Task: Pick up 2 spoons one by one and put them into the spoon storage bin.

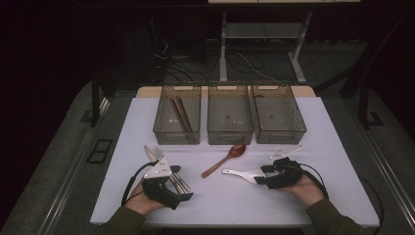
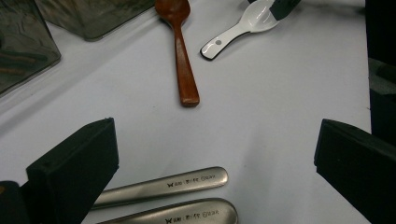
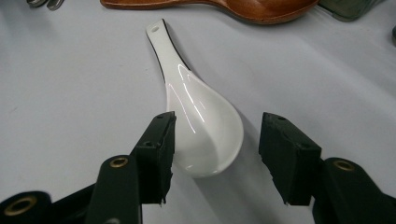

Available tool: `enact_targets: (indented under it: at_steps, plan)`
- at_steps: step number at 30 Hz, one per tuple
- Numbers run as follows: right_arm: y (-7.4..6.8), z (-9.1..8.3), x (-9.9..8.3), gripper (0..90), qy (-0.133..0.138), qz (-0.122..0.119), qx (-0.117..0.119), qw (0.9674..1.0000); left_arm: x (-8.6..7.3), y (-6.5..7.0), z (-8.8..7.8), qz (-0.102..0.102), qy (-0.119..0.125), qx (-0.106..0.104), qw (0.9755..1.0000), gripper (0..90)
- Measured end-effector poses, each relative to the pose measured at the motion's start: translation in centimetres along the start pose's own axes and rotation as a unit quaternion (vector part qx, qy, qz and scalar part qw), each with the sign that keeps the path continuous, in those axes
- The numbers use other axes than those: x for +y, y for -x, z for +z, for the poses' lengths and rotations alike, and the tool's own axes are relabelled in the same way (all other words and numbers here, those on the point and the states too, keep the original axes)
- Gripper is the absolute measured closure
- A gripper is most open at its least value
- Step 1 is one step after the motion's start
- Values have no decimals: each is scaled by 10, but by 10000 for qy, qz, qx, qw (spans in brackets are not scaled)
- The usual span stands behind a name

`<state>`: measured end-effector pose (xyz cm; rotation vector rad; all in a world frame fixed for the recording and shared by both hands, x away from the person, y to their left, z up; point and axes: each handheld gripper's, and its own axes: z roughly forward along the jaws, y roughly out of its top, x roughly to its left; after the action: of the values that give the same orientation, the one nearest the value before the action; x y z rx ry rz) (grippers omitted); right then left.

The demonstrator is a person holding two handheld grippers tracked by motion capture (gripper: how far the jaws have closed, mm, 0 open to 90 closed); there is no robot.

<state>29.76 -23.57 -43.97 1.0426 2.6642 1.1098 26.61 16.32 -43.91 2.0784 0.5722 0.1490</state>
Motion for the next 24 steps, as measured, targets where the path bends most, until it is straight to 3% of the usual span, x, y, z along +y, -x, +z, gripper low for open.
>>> enact_targets:
  at_steps: [6, 18, 24]
  plan:
    - [-1, 3, -1, 515, -71, -104, -50, 9999, 0, 0, 0, 4, -15, 2, 10000, 0]
    - [-7, 7, 1, 679, -210, -299, 160, 9992, 0, 0, 0, 7, -18, 1, 10000, 0]
    - [-9, 9, 3, 709, -227, -346, 200, 9989, 0, 0, 0, 14, -22, -1, 10000, 0]
